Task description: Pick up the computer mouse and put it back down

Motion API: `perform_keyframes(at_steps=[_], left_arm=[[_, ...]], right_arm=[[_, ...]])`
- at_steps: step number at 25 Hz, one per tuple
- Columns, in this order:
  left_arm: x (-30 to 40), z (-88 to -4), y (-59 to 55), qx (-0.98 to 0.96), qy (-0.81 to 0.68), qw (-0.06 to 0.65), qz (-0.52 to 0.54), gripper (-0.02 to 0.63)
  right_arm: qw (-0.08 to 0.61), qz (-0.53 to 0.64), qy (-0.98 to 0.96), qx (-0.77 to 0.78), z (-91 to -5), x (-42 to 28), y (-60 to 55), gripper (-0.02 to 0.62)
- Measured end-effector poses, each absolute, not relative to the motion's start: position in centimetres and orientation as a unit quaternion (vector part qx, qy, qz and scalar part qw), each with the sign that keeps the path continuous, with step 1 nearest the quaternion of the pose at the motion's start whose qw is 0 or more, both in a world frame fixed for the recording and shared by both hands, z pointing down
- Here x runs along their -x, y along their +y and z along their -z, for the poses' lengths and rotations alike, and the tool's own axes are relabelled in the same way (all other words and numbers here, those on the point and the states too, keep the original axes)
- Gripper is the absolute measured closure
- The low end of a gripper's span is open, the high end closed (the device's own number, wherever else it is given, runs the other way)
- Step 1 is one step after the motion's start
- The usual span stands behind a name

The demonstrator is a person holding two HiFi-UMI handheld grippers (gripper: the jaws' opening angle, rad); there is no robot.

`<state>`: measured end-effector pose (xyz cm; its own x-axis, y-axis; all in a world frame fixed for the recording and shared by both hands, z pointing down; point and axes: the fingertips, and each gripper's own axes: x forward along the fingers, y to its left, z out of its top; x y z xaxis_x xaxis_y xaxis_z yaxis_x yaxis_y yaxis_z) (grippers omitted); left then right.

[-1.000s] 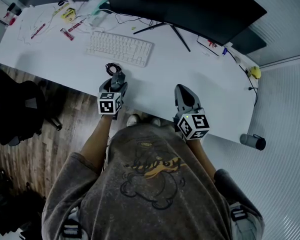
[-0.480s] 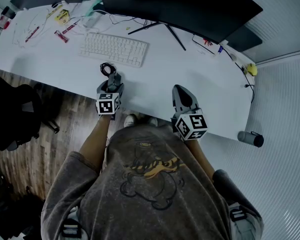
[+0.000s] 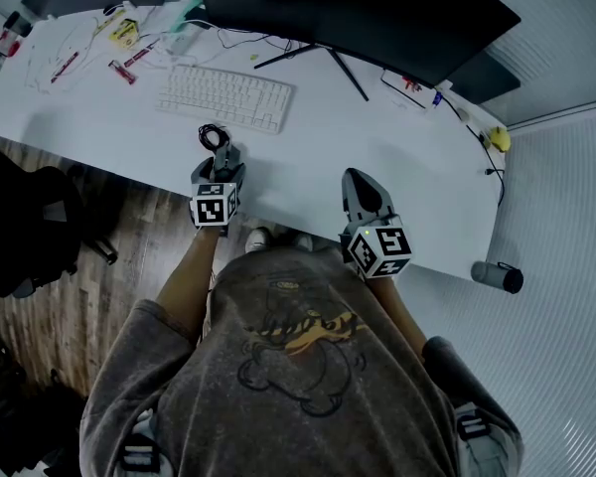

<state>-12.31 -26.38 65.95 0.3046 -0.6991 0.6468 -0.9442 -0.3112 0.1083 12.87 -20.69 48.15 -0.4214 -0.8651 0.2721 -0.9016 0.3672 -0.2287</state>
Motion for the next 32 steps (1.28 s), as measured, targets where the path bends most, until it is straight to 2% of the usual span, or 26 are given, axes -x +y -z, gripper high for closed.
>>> perform_keyframes(at_steps=[8,16,29,30,32], left_arm=[[12.8,-61.8,-27.4,-0.781,-0.545,0.223,-0.209,0.276],[12.1,-53.9,-27.9,-0.808,-0.540,0.186,-0.144,0.276],[11.0,-44.5,-24.4,-0.837,-0.526,0.139,-0.055,0.276],[10.7,-44.3,-23.9,-0.841,-0.522,0.132,-0.058,0.288],[10.6,-44.2,-23.0,-0.843,-0.522,0.115,-0.063,0.424]], right_arm=[[0.048,-0.171,-0.832,-0.525,-48.2,-12.3,-20.9,0.588],[0.045,-0.167,-0.838,-0.518,-47.9,-12.0,-21.0,0.588],[0.037,-0.150,-0.847,-0.508,-46.5,-11.2,-20.9,0.588],[0.037,-0.148,-0.848,-0.507,-46.4,-11.1,-20.8,0.588],[0.038,-0.145,-0.850,-0.505,-46.3,-10.8,-20.8,0.588]])
